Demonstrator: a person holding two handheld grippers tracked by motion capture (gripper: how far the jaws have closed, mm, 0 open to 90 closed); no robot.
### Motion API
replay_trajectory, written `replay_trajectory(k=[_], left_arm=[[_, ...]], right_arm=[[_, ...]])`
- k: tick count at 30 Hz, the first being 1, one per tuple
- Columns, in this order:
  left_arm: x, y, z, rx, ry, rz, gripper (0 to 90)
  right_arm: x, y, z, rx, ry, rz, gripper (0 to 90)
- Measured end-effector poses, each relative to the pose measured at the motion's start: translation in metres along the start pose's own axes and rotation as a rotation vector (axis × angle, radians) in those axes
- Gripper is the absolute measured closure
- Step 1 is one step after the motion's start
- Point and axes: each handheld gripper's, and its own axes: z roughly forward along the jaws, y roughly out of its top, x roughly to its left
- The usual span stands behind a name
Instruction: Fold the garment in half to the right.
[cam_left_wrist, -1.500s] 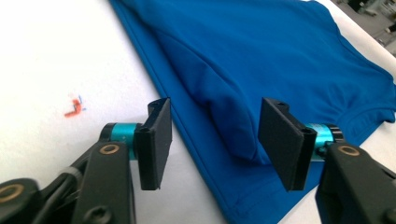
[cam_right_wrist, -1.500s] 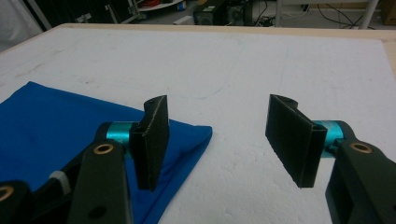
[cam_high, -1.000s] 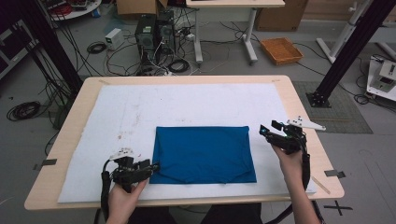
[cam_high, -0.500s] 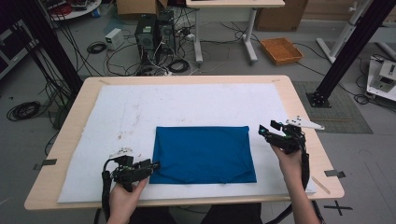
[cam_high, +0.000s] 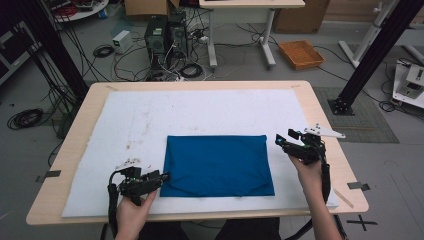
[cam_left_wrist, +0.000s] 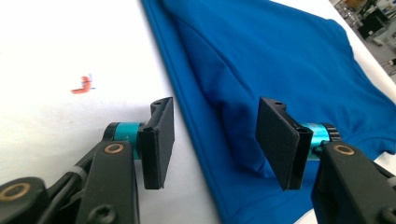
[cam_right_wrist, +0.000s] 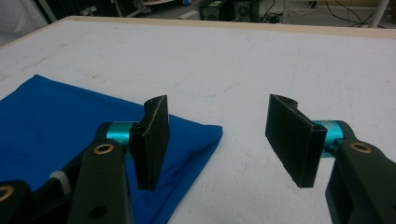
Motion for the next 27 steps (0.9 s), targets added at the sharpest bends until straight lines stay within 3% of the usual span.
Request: replay_trajectory(k=[4, 9, 13, 18, 27], left_arm=[[-0.003, 0.000, 0.003, 0.004, -0.018, -0.018, 47.5], [-0.011, -0.002, 0.008, 0.018, -0.019, 0.011, 50.9], [-0.016, -0.003, 0.010, 0.021, -0.006, 0.037, 56.6], [-0.019, -0.004, 0.012, 0.025, 0.015, 0.059, 65.8], [-0.019, -0.004, 0.012, 0.030, 0.026, 0.070, 73.8]], right_arm=[[0.004, 0.002, 0.001, -0.004, 0.010, -0.007, 39.9], [0.016, 0.005, 0.008, 0.001, 0.037, -0.027, 40.0], [0.033, 0.010, 0.019, 0.011, 0.087, -0.036, 40.0], [0.062, 0.019, 0.041, 0.027, 0.172, -0.033, 42.1], [0.128, 0.037, 0.100, 0.083, 0.270, -0.116, 49.3]])
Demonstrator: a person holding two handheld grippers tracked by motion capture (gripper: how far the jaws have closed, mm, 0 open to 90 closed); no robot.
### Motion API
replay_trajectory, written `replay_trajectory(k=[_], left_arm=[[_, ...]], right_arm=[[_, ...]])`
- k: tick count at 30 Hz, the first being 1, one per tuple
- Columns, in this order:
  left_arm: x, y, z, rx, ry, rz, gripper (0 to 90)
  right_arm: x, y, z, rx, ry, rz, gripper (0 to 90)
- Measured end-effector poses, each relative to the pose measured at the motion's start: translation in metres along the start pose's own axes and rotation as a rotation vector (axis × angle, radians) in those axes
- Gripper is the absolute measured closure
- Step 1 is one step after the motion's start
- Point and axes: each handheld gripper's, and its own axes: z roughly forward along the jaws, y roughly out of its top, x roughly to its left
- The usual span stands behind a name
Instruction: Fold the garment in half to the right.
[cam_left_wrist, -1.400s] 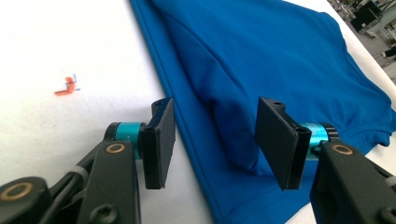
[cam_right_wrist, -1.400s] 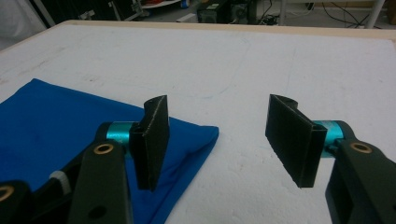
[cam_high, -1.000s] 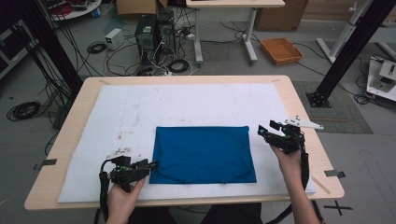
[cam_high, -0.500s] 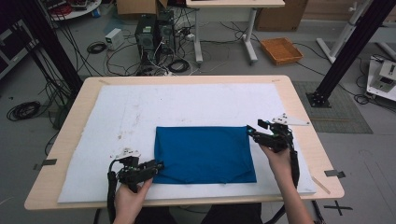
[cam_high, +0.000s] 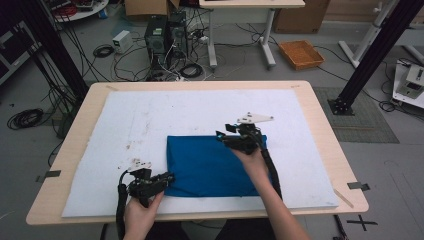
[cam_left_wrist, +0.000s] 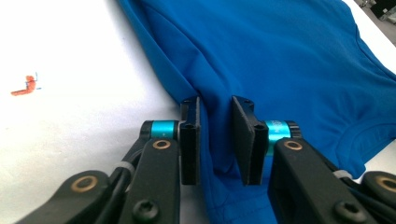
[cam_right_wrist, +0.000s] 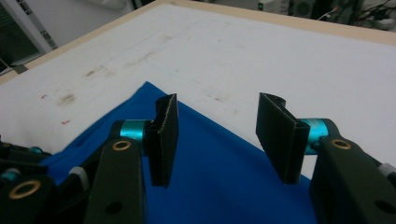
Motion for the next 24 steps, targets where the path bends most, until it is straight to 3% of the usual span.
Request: replay_trajectory(k=[11, 20, 24], left_arm=[[0.001, 0.000, 0.000, 0.000, 0.005, 0.011, 78.4], [0.002, 0.001, 0.000, 0.003, -0.006, -0.004, 78.4], [0.003, 0.000, 0.000, 0.003, -0.009, 0.000, 78.4]], right_arm=[[0.042, 0.029, 0.088, 0.104, 0.068, 0.000, 54.4], [0.073, 0.033, 0.159, 0.230, 0.043, -0.013, 61.0], [0.085, 0.035, 0.183, 0.303, -0.003, -0.049, 63.4]])
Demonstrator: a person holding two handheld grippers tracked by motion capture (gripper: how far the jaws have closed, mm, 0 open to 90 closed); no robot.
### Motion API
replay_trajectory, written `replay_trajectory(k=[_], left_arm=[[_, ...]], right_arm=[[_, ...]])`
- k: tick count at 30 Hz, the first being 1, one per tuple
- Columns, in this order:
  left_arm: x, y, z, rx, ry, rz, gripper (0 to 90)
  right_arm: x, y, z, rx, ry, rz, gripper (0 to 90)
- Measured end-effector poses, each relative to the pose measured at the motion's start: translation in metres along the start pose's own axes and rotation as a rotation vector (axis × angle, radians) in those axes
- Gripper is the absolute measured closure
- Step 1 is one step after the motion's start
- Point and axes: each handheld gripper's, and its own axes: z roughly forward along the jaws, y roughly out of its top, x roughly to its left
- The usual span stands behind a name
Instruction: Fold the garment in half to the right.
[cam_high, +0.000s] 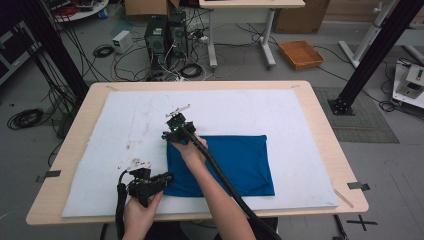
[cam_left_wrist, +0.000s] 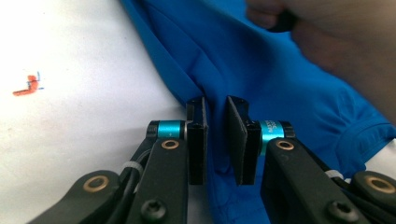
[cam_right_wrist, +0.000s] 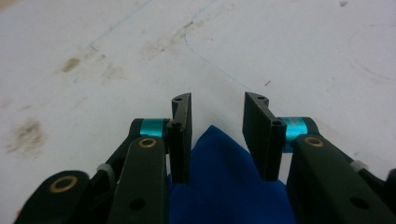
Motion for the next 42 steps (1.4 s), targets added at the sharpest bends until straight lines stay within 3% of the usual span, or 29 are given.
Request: replay_trajectory(k=[6, 11, 15, 23, 32, 34, 35, 42], left_arm=[[0.000, 0.000, 0.000, -0.001, -0.003, -0.003, 78.4], [0.000, 0.000, 0.000, -0.004, -0.005, -0.002, 78.4], [0.000, 0.000, -0.002, -0.015, -0.016, 0.014, 80.3], [-0.009, 0.005, -0.009, -0.059, -0.043, 0.065, 83.8], [-0.048, 0.019, -0.005, -0.084, -0.092, 0.176, 83.9], [-0.053, 0.020, -0.003, -0.082, -0.103, 0.178, 83.8], [-0.063, 0.024, 0.001, -0.081, -0.126, 0.183, 83.8], [-0.094, 0.035, 0.022, -0.073, -0.205, 0.191, 83.9]], right_arm=[[0.005, 0.001, 0.015, 0.053, -0.070, -0.037, 71.8], [0.007, 0.002, 0.013, 0.031, -0.077, -0.064, 86.0], [0.008, 0.005, 0.006, -0.004, -0.065, -0.079, 87.3], [-0.004, 0.009, -0.023, -0.095, 0.002, -0.033, 87.8], [-0.040, 0.004, -0.072, -0.178, 0.069, 0.044, 88.1], [-0.044, 0.003, -0.077, -0.184, 0.068, 0.047, 88.2], [-0.048, 0.002, -0.082, -0.191, 0.073, 0.051, 88.2], [-0.076, -0.012, -0.114, -0.212, 0.058, 0.061, 88.3]])
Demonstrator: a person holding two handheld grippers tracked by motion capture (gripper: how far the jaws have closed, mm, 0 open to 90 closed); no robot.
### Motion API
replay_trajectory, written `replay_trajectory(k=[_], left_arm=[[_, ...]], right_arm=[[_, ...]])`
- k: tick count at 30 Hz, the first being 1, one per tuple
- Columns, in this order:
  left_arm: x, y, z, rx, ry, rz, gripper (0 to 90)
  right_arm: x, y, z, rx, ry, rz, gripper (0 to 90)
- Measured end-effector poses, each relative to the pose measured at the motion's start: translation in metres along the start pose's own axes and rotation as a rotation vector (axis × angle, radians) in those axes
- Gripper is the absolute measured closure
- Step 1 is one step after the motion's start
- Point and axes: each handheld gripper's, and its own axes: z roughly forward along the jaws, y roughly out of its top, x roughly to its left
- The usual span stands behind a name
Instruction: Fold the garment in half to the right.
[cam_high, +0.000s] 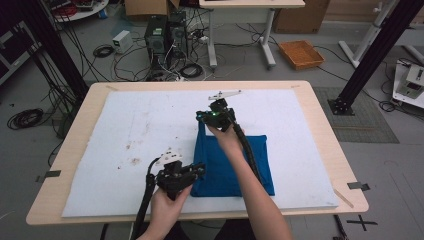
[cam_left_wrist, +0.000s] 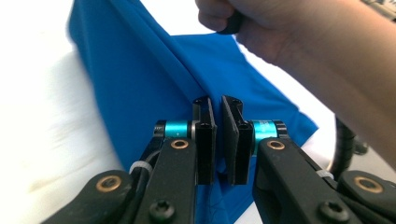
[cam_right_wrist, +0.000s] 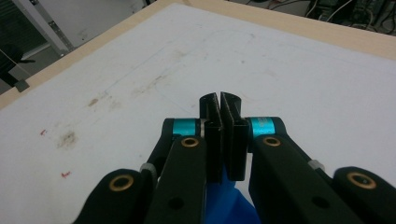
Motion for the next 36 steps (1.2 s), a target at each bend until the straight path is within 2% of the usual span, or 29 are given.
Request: replay_trajectory(k=[6, 10, 17, 22, 28, 34, 35, 36], left_arm=[[-0.021, 0.005, 0.032, 0.017, -0.048, 0.015, 83.8], [-0.031, 0.007, 0.055, 0.033, -0.082, 0.003, 83.9], [-0.049, 0.007, 0.090, 0.064, -0.120, -0.001, 83.8], [-0.062, 0.006, 0.109, 0.078, -0.140, 0.004, 83.9], [-0.073, 0.005, 0.130, 0.101, -0.154, -0.001, 83.9], [-0.079, 0.003, 0.144, 0.110, -0.163, -0.007, 83.7], [-0.080, 0.002, 0.146, 0.106, -0.172, -0.010, 81.8], [-0.080, 0.002, 0.147, 0.099, -0.199, -0.014, 75.5]], right_arm=[[-0.026, -0.010, -0.026, 0.005, -0.036, 0.004, 88.3], [-0.042, -0.018, -0.042, 0.007, -0.067, 0.010, 88.3], [-0.071, -0.035, -0.065, 0.027, -0.111, 0.032, 88.4], [-0.088, -0.047, -0.078, 0.049, -0.151, 0.041, 88.4], [-0.103, -0.059, -0.089, 0.071, -0.190, 0.041, 88.5], [-0.110, -0.065, -0.094, 0.100, -0.232, 0.038, 88.4], [-0.110, -0.065, -0.094, 0.108, -0.240, 0.030, 88.4], [-0.110, -0.065, -0.094, 0.114, -0.248, 0.021, 88.3]])
